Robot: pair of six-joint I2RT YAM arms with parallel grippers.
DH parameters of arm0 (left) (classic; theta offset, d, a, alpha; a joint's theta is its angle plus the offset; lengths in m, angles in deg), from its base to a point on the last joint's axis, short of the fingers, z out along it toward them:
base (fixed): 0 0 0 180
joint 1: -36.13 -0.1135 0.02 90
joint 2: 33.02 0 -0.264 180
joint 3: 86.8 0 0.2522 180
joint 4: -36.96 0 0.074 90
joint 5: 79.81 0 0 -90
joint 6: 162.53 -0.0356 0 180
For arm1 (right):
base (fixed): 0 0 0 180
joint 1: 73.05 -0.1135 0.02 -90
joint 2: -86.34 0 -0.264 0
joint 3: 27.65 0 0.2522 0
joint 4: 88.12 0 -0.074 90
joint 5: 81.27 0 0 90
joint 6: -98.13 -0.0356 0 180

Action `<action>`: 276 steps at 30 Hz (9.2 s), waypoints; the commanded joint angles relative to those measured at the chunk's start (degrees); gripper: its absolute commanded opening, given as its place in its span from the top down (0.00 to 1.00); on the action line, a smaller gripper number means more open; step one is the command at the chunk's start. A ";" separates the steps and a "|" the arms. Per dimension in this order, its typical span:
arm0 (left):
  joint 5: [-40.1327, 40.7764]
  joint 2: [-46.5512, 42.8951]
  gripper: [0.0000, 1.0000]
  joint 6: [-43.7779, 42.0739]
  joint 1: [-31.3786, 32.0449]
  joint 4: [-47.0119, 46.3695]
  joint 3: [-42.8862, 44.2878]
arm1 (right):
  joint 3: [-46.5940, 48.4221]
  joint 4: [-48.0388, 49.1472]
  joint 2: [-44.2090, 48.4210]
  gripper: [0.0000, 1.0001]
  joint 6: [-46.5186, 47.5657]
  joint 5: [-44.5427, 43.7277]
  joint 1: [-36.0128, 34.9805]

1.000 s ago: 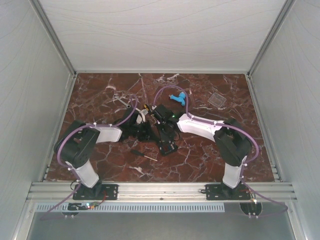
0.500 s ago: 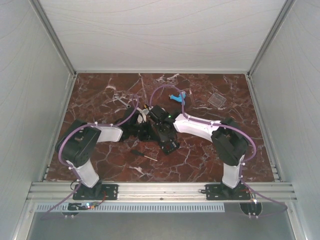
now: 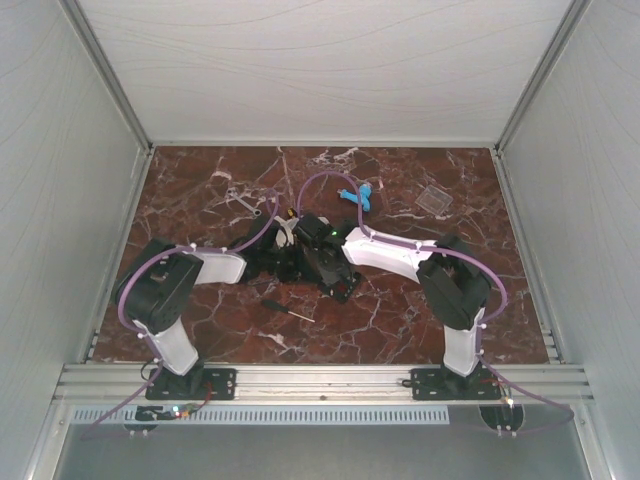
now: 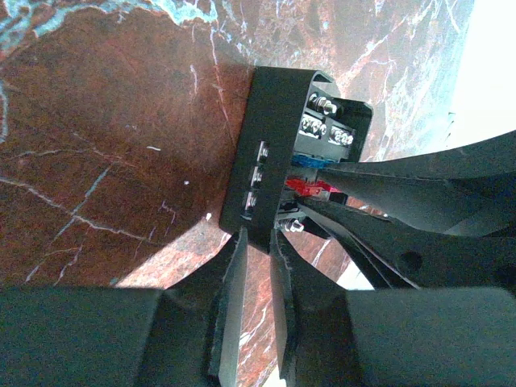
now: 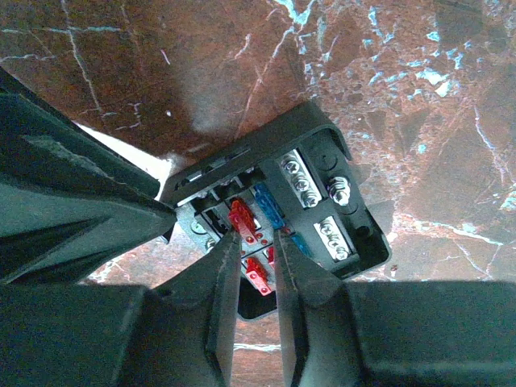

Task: Snap on the fuse box
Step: Install the fuse at the fuse box base.

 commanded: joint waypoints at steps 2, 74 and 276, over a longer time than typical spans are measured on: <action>1.27 1.87 0.81 -1.75 0.25 4.14 -0.29 | 0.87 -1.82 1.48 0.78 2.43 -1.70 0.36; 15.36 -8.93 0.61 11.62 9.22 15.30 0.15 | -8.00 10.75 9.19 0.87 -4.12 6.00 -2.09; 16.61 -5.57 0.83 11.60 9.92 14.58 -5.22 | 1.27 -4.89 -4.01 1.00 -0.80 5.97 -0.56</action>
